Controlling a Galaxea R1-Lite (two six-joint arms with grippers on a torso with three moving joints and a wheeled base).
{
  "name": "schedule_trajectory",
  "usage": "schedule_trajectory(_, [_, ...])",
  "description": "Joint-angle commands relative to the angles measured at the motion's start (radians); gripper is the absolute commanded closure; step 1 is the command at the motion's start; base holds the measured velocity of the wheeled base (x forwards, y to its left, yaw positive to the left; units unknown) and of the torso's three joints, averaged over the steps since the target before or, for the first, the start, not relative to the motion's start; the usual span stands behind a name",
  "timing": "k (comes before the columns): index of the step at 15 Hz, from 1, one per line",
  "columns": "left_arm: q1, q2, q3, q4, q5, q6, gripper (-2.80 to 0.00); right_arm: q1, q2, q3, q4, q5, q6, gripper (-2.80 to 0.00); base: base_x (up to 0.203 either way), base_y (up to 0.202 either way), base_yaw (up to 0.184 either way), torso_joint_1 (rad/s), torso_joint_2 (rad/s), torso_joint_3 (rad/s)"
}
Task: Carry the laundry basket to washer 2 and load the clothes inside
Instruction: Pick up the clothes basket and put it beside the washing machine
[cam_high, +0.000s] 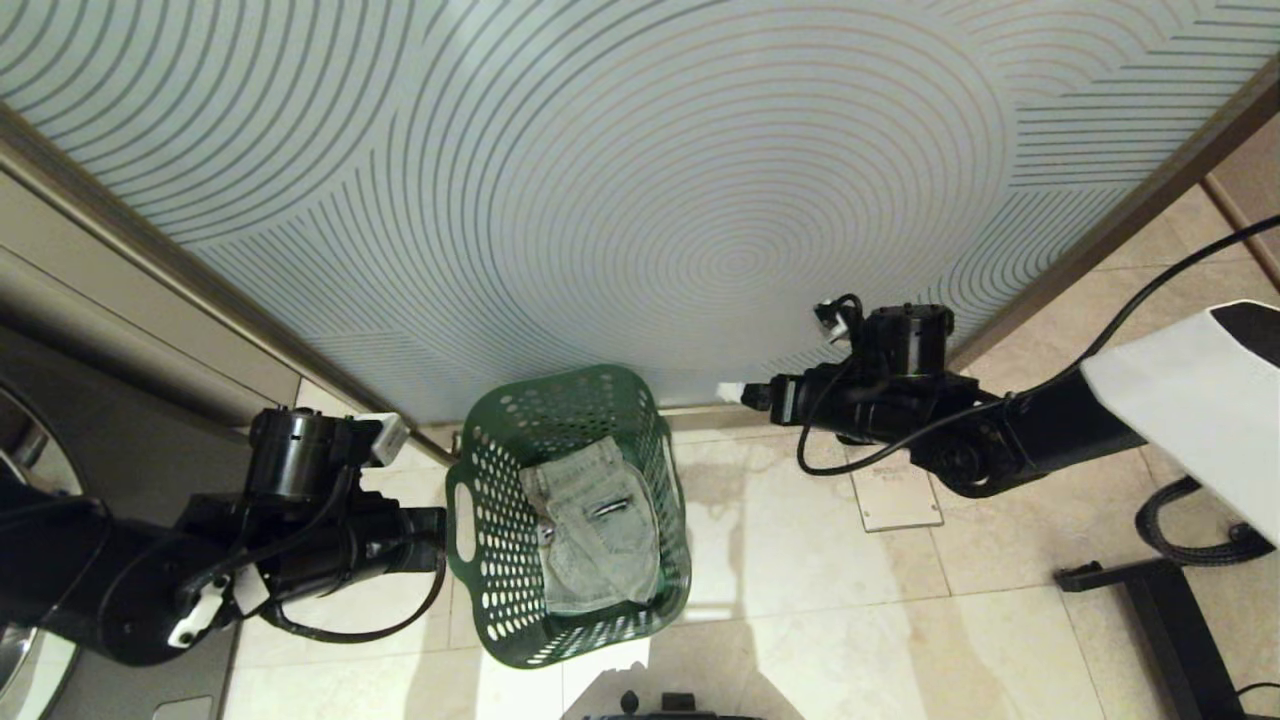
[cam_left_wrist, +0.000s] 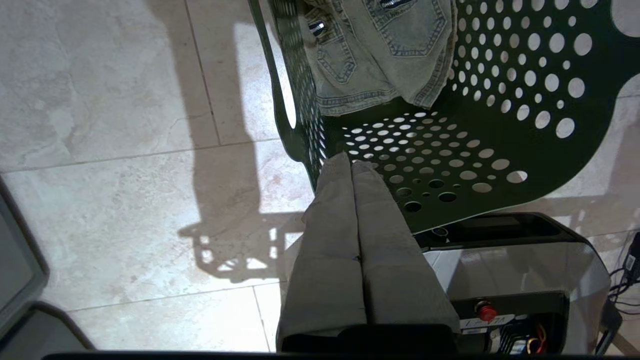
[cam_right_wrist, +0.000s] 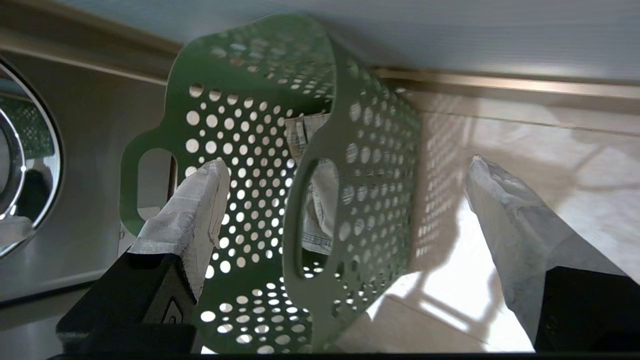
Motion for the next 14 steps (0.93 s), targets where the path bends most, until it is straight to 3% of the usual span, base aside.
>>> schedule_trajectory(1, [-0.003,-0.006,0.001,-0.003,0.001,-0.004,0.00,0.035,0.080,-0.051,0.000,-0.013,0.002,-2.80,0.000,0.000,0.000,0.000,0.00,0.000])
schedule_trajectory(4, [-0.003,-0.006,0.004,-0.003,0.001,-0.008,0.00,0.102,0.168,-0.154,0.016,-0.064,0.004,-2.80,0.000,0.000,0.000,0.000,0.00,0.000])
schedule_trajectory(9, [-0.003,-0.012,0.049,-0.064,0.001,-0.004,0.00,0.171,0.261,-0.318,0.088,-0.069,0.007,-2.80,0.000,0.000,0.000,0.000,0.00,0.000])
schedule_trajectory(14, [-0.010,0.026,0.016,-0.073,0.005,-0.002,0.00,0.197,0.305,-0.371,0.156,-0.112,0.032,-2.80,0.000,0.000,0.000,0.000,0.00,0.000])
